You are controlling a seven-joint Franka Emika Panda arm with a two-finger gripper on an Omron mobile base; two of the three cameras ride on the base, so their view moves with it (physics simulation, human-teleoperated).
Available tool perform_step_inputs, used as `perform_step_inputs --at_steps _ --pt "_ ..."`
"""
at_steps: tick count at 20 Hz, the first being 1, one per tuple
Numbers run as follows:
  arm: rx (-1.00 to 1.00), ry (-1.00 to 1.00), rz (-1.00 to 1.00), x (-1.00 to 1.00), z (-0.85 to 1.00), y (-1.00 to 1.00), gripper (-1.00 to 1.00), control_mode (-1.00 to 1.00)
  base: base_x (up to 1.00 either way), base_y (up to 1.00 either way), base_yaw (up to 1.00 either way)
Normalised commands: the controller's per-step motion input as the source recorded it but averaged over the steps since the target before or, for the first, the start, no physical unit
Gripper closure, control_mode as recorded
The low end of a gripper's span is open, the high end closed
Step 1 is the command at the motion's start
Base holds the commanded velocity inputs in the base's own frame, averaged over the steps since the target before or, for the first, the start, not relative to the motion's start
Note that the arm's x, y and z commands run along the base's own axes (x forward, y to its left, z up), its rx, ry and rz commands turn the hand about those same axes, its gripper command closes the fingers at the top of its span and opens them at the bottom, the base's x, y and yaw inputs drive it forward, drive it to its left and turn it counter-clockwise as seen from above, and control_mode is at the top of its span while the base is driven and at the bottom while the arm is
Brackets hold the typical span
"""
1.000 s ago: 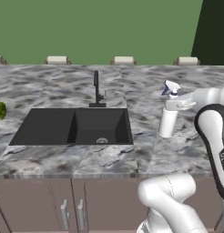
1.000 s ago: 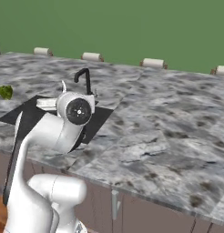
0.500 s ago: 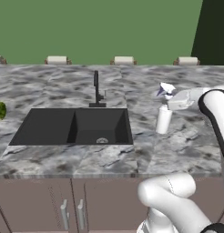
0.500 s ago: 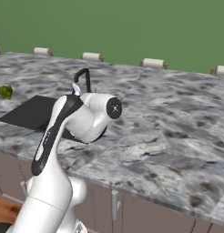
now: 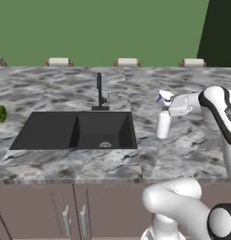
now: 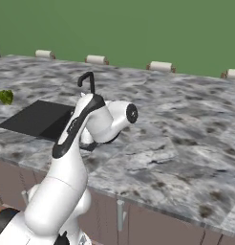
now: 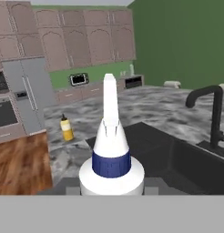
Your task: Open the cabinet. Pick the spray and place it next to the sink. Then close the cabinet.
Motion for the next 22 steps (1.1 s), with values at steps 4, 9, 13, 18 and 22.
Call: perform_step_inputs --at_steps 4,9,13,18,22 --pt "0.00 -0.04 0.12 0.38 -0.36 -0.04 1.00 -1.00 0.00 0.00 0.00" --pt "0.00 -0.07 0.12 0.36 -0.36 -0.02 1.00 -1.00 0.00 0.00 0.00" --pt "-0.01 -0.09 0.08 0.27 -0.33 -0.03 1.00 -1.00 0.00 0.00 0.00" --pt "-0.02 -0.12 0.02 0.27 -0.29 -0.02 1.00 -1.00 0.00 0.00 0.00" --pt "-0.07 -0.09 0.00 0.23 -0.30 0.00 1.00 -1.00 0.00 0.00 0.00"
